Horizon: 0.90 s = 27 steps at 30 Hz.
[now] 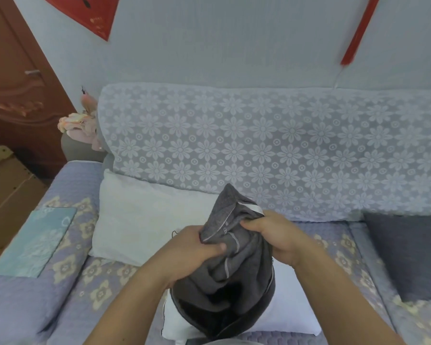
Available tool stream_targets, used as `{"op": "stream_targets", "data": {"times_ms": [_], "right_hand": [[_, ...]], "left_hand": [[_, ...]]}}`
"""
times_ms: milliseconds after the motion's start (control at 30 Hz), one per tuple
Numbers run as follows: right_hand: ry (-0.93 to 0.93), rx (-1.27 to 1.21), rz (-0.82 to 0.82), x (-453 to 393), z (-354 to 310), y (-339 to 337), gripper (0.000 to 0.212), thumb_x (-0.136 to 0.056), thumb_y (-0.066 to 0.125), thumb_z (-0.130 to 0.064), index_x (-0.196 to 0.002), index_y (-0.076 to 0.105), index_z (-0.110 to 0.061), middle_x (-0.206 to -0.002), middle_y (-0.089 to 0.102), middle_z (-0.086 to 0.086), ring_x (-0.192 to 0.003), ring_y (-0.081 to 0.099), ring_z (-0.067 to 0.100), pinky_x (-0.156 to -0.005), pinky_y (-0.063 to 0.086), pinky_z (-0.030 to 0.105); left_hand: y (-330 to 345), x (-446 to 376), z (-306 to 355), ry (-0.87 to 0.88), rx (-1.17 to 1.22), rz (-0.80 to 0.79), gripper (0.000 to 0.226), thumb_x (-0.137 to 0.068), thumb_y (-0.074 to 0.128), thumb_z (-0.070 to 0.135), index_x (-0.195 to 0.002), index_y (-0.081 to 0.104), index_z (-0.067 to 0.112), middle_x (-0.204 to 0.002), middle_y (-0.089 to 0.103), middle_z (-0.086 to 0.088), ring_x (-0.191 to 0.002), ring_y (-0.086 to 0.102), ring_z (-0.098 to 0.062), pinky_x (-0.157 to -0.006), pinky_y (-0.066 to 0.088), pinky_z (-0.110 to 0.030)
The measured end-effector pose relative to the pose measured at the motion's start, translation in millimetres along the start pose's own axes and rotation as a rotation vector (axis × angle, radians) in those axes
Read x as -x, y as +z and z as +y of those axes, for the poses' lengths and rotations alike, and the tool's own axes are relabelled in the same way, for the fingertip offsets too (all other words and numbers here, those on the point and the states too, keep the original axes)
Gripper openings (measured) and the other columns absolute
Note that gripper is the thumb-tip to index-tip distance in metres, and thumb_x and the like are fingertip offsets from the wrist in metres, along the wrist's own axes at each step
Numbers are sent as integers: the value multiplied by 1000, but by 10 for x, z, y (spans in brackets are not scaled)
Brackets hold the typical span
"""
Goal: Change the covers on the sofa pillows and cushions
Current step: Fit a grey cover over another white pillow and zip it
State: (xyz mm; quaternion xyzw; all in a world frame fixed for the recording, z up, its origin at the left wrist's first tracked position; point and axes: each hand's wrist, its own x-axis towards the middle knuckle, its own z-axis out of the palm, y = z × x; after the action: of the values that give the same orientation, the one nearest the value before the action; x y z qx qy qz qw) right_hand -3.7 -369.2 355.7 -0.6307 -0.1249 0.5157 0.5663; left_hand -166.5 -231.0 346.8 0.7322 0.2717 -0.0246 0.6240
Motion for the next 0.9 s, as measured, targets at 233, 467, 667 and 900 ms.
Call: {"op": "stream_targets", "data": {"times_ms": [233,467,667,900], "right_hand": [[-72,157,-147,46,132,18,30,-91,72,-19,-119,70,-8,-119,72,14,-116,66,31,-106,48,44],[15,118,-53,26,146,-4,27,-90,72,-9,-115,69,-1,-110,74,16,-105,71,32,-103,50,50],[-56,71,-10,20,212,102,21,-94,65,-2,-115,69,-3,-110,74,16,-104,71,31,-101,52,48],[-137,370,24,-107,305,111,36,-84,65,1,-109,72,-23,-101,77,0,-100,72,20,-99,53,47]], "left_hand": [[1,-17,38,57,205,285,19,-94,61,10,-94,76,21,-96,79,-5,-96,74,-23,-93,56,-49],[83,18,6,-16,173,60,22,-89,75,23,-111,74,21,-104,78,-2,-101,74,-20,-96,56,-41],[63,-37,-50,-173,317,87,18,-96,68,16,-108,76,5,-104,77,-16,-100,74,-32,-102,53,-51],[-20,0,-175,-272,781,111,33,-92,61,6,-122,66,-8,-122,68,-28,-114,67,-42,-96,56,-49]]}}
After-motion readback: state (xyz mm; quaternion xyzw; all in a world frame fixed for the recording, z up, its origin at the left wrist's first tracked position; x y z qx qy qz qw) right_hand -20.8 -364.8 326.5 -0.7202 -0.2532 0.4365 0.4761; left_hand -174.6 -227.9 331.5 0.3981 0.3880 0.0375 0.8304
